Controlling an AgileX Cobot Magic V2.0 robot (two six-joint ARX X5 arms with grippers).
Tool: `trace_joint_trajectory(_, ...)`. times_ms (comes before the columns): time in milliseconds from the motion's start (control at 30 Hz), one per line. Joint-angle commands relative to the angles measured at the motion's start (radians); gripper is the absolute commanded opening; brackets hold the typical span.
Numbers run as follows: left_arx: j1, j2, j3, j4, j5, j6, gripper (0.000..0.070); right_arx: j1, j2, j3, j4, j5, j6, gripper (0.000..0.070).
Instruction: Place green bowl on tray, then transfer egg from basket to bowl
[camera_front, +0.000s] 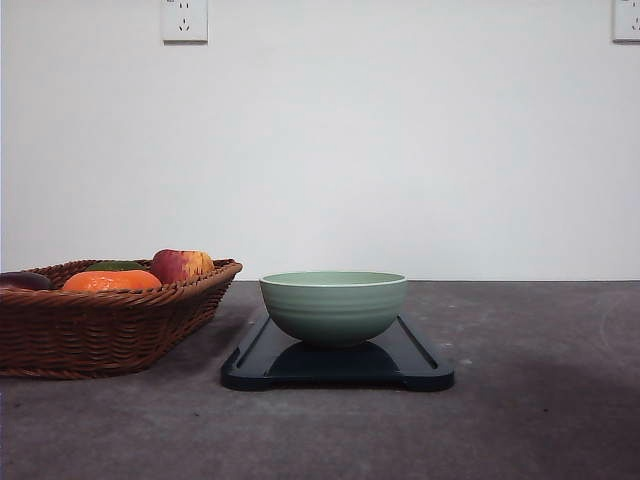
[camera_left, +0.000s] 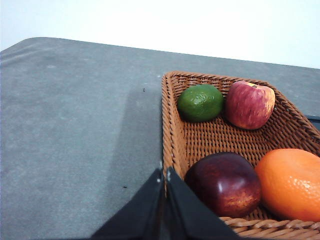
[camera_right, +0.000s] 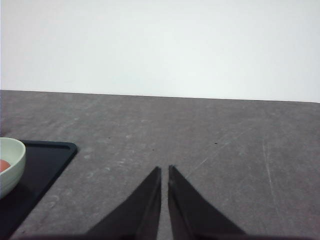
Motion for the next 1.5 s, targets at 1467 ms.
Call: trace_joint_trajectory(1467, 0.001, 0.001, -0.019, -0.008, -0.002, 0.007, 0.0000, 0.000, 0.000, -0.004, 0.011, 0.001, 0.011, 0.0017)
